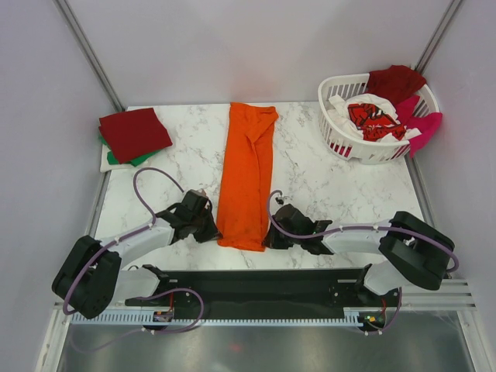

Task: Fold and stack the t-shirts
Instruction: Fold the tshirt

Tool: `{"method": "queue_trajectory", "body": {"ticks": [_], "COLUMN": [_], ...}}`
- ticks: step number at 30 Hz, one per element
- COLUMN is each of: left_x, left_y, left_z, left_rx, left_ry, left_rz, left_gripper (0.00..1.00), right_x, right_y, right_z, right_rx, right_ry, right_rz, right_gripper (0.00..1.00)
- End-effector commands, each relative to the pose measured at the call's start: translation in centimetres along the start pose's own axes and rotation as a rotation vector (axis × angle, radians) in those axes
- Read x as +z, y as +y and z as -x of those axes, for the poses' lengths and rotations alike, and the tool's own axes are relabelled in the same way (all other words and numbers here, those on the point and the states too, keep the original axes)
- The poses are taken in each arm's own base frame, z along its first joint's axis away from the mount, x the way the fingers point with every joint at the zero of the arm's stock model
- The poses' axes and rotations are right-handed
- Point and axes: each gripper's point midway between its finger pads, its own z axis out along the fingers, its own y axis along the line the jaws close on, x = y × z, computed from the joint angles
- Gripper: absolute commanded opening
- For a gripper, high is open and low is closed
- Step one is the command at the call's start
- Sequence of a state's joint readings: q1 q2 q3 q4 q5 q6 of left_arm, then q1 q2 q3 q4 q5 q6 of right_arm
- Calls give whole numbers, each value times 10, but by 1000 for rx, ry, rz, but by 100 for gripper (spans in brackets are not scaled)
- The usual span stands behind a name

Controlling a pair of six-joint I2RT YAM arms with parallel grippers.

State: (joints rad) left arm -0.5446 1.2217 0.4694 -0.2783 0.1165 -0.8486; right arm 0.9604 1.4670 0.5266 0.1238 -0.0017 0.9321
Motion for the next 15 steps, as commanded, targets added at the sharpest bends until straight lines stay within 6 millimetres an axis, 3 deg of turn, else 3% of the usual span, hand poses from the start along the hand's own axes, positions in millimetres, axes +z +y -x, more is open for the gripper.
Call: {"method": "queue_trajectory", "body": {"ticks": [1, 3, 8, 15], "left_x": [-1, -2, -13, -25], "left_y": [21, 16, 3, -7], "left_z": [-25, -29, -45, -62], "left_rx": [-28, -39, -89, -111], "left_ry": [78, 87, 82, 93], "left_rz": [63, 45, -25, -105], "left_gripper": [2, 2, 2, 2], "right_x": [-8, -13, -30, -45], "right_y": [-53, -55, -67, -55], "right_z": [-30, -28, -25, -25], "right_rx": [-33, -34, -47, -29], "right_ry": [74, 58, 33, 29], "right_rz": [-178, -188, -237, -173], "right_gripper": [5, 0, 0, 0]}}
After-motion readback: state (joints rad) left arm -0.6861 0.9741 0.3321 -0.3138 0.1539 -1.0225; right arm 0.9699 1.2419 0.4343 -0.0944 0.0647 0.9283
